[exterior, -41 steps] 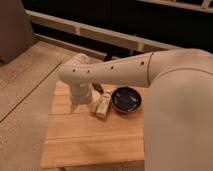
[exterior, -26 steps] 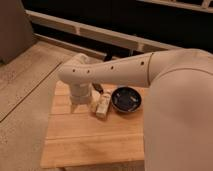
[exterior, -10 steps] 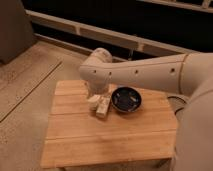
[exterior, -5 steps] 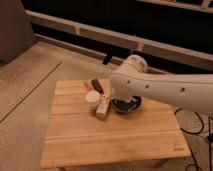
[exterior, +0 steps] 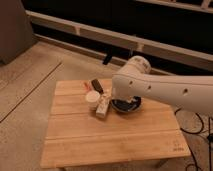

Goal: Drag the ceramic bowl in a circle

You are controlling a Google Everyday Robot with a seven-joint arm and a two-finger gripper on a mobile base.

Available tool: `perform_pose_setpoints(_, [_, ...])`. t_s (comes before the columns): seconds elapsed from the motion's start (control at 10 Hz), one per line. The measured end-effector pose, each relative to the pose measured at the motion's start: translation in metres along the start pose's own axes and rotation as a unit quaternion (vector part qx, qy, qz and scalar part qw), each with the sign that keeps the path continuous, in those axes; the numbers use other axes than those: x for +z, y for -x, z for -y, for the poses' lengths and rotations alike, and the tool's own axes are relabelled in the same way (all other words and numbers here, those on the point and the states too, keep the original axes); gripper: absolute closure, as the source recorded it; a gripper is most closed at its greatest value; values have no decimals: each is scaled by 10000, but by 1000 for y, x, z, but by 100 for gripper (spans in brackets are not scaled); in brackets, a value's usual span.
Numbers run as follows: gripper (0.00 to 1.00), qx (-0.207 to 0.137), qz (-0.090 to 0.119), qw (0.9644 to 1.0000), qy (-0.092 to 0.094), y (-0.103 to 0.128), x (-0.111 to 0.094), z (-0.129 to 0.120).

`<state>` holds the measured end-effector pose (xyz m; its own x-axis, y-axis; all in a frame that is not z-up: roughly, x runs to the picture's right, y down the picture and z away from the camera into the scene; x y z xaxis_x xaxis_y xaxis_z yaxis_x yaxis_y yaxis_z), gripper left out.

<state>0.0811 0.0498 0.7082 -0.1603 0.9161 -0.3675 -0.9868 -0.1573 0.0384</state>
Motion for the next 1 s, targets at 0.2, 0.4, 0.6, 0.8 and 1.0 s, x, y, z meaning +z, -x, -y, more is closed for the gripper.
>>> perform_pose_setpoints(0.2, [35, 446, -70, 9980, -450, 8, 4, 56])
perform_pose_setpoints(0.4, [35, 905, 21, 9932, -729, 14, -9, 106])
perform_pose_setpoints(0.6, [35, 1216, 159, 9890, -830, 18, -14, 141])
perform_pose_setpoints(0.8, [35, 1394, 206, 9865, -838, 19, -7, 165])
perform_pose_setpoints(1.0, [35, 1509, 201, 9851, -806, 18, 2, 183])
